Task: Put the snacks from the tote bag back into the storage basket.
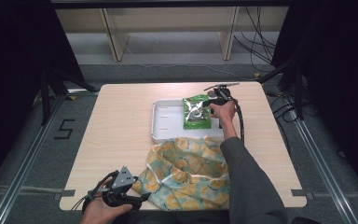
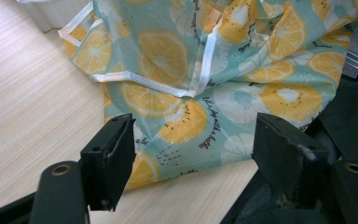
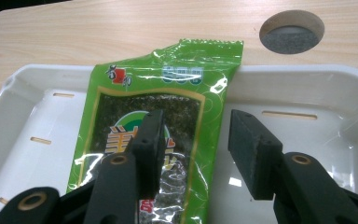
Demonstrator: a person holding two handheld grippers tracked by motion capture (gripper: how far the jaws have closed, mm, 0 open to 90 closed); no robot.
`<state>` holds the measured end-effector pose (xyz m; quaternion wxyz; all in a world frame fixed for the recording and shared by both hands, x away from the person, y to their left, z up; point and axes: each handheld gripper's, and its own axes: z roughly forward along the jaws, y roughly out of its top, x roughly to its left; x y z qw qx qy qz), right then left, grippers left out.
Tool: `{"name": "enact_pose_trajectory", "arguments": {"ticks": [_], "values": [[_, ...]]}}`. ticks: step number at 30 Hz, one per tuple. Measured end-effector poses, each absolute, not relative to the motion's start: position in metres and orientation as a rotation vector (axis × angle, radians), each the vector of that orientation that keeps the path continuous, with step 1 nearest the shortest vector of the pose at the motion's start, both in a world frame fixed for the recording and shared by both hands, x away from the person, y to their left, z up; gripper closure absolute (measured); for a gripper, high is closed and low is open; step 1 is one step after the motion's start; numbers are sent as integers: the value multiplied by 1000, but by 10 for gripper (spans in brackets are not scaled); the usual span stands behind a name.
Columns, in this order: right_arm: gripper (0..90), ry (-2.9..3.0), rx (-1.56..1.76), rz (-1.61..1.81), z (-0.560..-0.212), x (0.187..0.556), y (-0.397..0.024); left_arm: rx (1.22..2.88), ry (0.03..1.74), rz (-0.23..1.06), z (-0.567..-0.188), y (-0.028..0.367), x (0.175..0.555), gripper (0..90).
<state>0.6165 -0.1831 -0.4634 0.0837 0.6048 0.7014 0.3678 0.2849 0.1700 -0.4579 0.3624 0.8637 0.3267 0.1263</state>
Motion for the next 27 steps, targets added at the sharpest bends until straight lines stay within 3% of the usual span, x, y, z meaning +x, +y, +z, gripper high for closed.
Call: {"name": "enact_pose_trajectory", "arguments": {"ticks": [27], "values": [[550,2195,1552,1107,-436,592,-206,2216,849,335,-457,171,286,287]]}}
